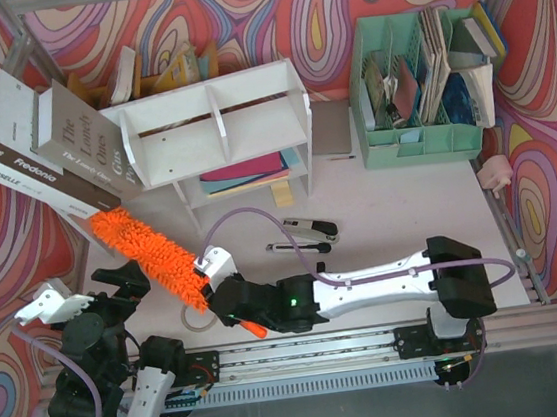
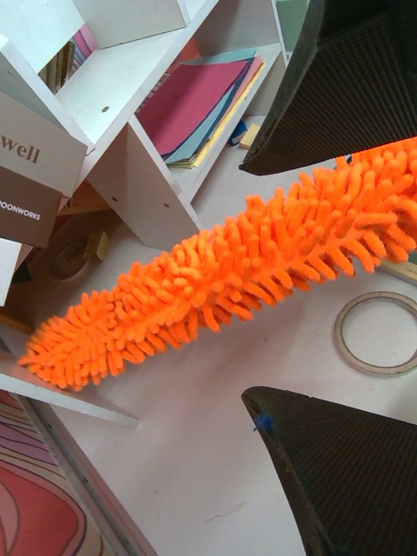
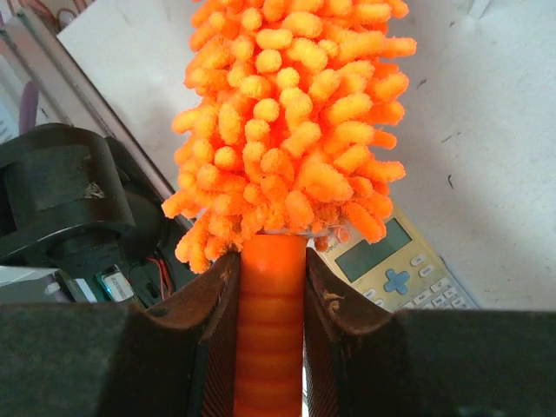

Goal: Dust the bookshelf with a duster

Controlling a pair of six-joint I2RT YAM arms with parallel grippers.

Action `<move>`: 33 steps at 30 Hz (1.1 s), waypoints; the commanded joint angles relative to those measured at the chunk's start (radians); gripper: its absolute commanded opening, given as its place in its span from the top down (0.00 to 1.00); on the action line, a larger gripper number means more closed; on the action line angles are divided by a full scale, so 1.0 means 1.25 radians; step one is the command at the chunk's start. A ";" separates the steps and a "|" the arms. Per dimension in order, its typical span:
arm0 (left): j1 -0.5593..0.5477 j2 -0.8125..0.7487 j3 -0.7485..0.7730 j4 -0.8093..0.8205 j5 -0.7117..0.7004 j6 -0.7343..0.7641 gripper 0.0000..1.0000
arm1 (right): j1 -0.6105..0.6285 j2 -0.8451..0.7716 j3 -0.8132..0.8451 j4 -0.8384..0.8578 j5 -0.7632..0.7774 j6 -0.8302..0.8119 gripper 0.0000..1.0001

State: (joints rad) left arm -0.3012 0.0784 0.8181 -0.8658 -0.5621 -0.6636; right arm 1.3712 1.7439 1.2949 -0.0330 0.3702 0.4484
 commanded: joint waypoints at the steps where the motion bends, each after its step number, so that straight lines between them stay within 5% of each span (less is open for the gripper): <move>1: 0.005 -0.005 -0.003 0.000 -0.008 -0.004 0.02 | 0.019 -0.036 -0.006 0.128 -0.010 -0.059 1.00; 21: 0.005 -0.001 -0.002 -0.001 -0.012 -0.004 0.02 | -0.004 0.060 -0.037 0.029 -0.024 -0.023 1.00; 33: 0.005 -0.003 -0.002 -0.001 -0.012 -0.005 0.02 | 0.053 -0.090 -0.070 0.154 0.059 -0.107 1.00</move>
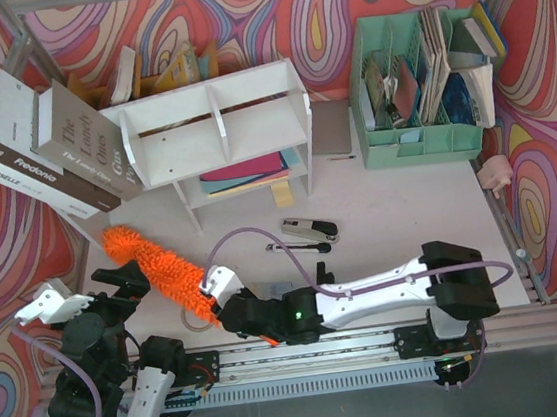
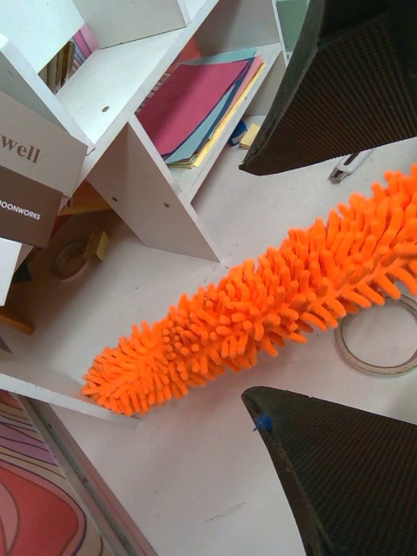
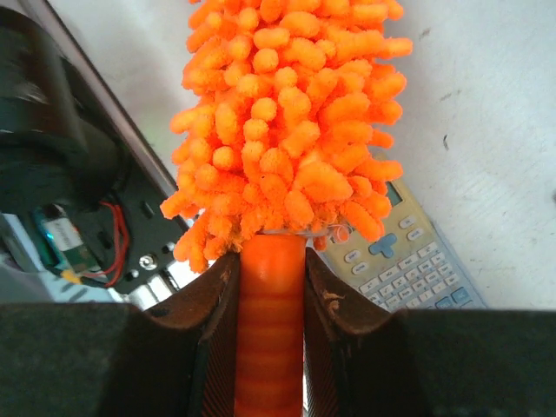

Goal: Dust the bookshelf with a duster

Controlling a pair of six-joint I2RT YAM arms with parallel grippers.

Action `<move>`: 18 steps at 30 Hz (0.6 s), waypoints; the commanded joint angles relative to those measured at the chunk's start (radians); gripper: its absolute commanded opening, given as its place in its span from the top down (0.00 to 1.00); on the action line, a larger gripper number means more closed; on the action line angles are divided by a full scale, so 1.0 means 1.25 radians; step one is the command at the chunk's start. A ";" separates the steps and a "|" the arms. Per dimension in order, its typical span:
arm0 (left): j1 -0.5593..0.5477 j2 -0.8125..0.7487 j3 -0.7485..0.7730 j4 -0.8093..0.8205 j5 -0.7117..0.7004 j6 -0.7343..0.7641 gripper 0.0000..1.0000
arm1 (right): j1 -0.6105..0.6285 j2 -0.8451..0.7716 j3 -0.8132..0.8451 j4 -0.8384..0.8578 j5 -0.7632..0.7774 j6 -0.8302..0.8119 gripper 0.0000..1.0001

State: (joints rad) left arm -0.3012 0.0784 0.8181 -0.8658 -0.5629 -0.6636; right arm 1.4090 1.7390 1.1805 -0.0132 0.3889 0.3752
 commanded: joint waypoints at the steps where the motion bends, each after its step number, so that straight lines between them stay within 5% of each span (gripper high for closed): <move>1: 0.005 -0.002 -0.002 -0.001 -0.010 -0.005 0.01 | 0.023 -0.094 0.023 0.144 0.055 -0.049 1.00; 18: 0.005 -0.004 -0.002 0.000 -0.009 -0.005 0.01 | 0.023 -0.237 -0.101 0.102 0.321 0.129 1.00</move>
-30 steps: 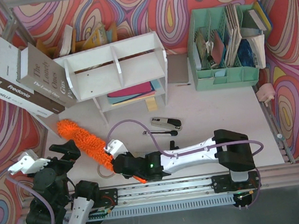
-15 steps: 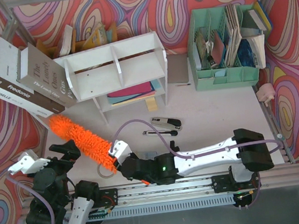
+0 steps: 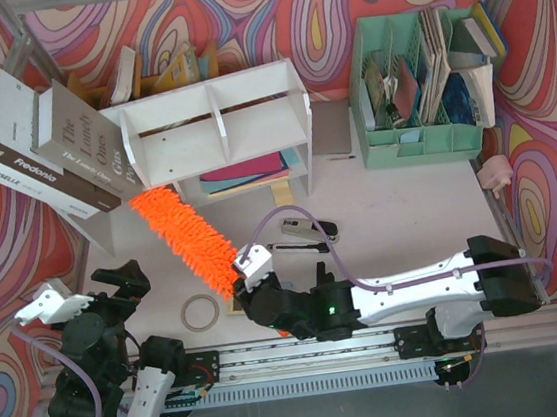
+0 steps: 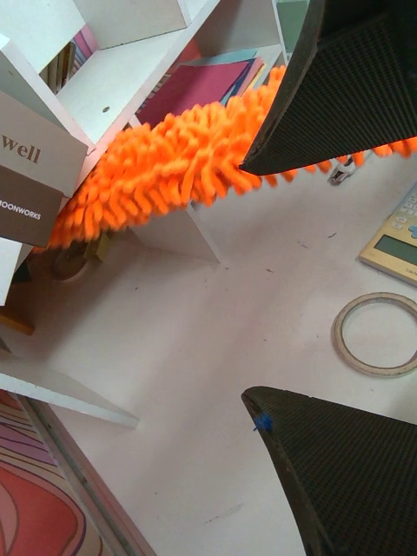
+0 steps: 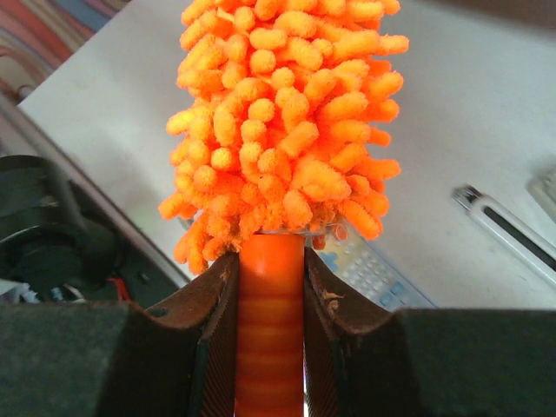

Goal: Dust the bookshelf with a duster

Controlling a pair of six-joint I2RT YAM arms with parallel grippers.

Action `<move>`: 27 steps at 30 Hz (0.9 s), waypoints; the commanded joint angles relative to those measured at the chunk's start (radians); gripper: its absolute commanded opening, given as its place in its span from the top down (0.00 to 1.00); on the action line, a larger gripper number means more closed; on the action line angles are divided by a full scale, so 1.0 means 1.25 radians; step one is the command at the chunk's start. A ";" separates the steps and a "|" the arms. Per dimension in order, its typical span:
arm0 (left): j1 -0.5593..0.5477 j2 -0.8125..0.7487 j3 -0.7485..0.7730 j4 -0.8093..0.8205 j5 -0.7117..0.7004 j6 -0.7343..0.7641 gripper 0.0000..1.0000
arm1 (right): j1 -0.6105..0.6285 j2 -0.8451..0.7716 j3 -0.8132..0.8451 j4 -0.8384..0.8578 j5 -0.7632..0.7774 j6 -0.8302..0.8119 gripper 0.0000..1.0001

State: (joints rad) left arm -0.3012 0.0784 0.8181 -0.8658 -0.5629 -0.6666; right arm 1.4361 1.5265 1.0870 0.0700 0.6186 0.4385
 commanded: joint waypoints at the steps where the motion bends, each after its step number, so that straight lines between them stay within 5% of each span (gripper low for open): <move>1: 0.005 -0.003 -0.002 -0.001 -0.009 -0.002 0.02 | 0.001 -0.079 -0.034 0.021 0.153 0.096 1.00; 5: 0.005 -0.005 -0.002 -0.001 -0.008 -0.002 0.02 | 0.001 -0.097 -0.051 -0.013 0.164 0.129 1.00; 15: 0.005 -0.006 -0.002 -0.001 -0.008 -0.003 0.02 | 0.024 0.005 0.037 0.117 -0.061 -0.046 1.00; 22: 0.006 -0.009 -0.003 -0.001 -0.009 -0.003 0.01 | 0.027 -0.048 -0.052 0.137 0.058 0.001 1.00; 27: 0.006 -0.007 -0.003 0.000 -0.007 -0.002 0.01 | 0.027 -0.096 -0.063 0.000 0.176 0.099 1.00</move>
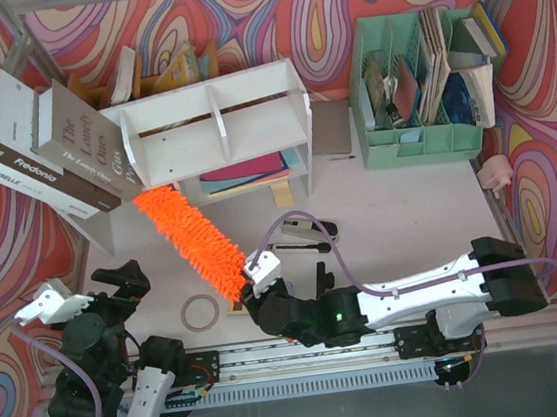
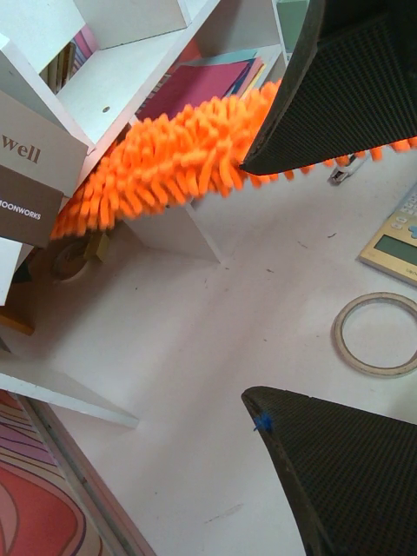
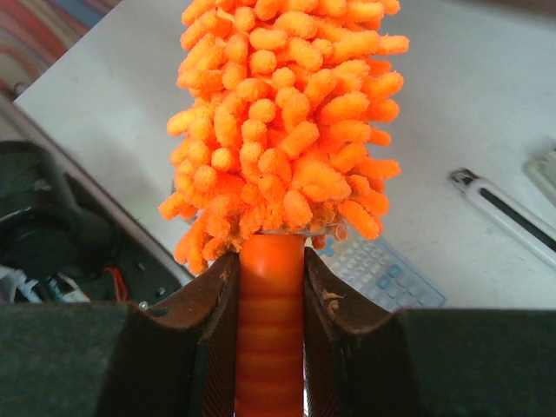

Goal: Dust the bookshelf with a duster

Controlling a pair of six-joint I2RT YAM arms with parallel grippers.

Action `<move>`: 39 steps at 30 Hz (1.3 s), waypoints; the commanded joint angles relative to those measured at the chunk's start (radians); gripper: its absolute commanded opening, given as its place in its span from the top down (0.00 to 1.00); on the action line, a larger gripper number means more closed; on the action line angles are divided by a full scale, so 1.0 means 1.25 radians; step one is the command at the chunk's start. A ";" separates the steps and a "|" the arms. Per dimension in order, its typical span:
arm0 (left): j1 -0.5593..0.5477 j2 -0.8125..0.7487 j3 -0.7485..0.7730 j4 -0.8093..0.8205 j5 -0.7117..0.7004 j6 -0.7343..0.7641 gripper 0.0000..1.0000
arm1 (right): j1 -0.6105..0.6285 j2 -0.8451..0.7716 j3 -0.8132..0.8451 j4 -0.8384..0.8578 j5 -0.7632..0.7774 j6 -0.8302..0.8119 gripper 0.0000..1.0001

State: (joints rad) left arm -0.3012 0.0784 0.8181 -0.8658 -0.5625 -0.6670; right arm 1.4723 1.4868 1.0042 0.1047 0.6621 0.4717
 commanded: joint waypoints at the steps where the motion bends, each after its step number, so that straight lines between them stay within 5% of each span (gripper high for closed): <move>1: 0.006 -0.006 -0.003 0.000 -0.008 -0.002 0.01 | -0.002 -0.067 0.003 -0.039 0.141 0.078 1.00; 10: 0.006 -0.006 -0.003 0.000 -0.010 -0.003 0.01 | 0.003 -0.063 0.030 -0.092 0.016 -0.001 1.00; 21: 0.008 0.003 -0.003 0.002 -0.007 -0.001 0.01 | 0.064 -0.324 -0.076 -0.319 -0.072 -0.038 1.00; 30: 0.008 0.008 0.000 -0.004 -0.019 -0.005 0.02 | 0.068 -0.554 -0.045 -0.588 -0.062 0.062 1.00; 39: 0.008 0.005 -0.002 -0.010 -0.030 -0.010 0.02 | 0.068 -0.603 0.081 -0.706 -0.020 0.062 1.00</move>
State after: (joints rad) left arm -0.2993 0.0788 0.8181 -0.8661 -0.5793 -0.6720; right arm 1.5524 0.7425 1.0271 -0.7540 0.5629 0.5446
